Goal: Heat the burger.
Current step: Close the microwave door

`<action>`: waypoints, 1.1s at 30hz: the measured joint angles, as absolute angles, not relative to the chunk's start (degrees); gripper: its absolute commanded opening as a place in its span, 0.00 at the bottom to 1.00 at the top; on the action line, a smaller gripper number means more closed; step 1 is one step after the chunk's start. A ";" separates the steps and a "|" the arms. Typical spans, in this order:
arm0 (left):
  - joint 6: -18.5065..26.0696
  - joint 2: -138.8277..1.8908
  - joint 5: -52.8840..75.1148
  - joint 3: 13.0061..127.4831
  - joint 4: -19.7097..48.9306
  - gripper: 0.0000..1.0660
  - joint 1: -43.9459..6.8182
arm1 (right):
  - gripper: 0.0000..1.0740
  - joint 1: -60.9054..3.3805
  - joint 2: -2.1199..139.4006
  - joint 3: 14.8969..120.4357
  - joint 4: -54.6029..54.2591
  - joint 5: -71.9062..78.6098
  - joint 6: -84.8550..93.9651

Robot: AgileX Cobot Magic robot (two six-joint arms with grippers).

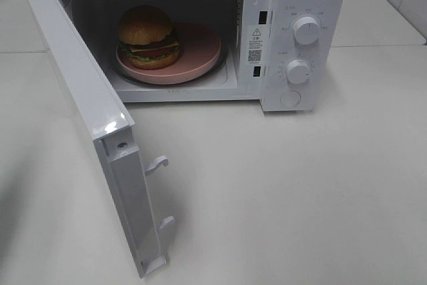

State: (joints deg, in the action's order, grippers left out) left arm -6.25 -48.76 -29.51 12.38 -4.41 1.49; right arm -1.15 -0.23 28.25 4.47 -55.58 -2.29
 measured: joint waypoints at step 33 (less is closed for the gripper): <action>-20.00 -80.96 -51.45 19.19 -25.95 0.00 -5.96 | 0.70 -1.15 -0.23 28.25 4.47 -55.58 -2.29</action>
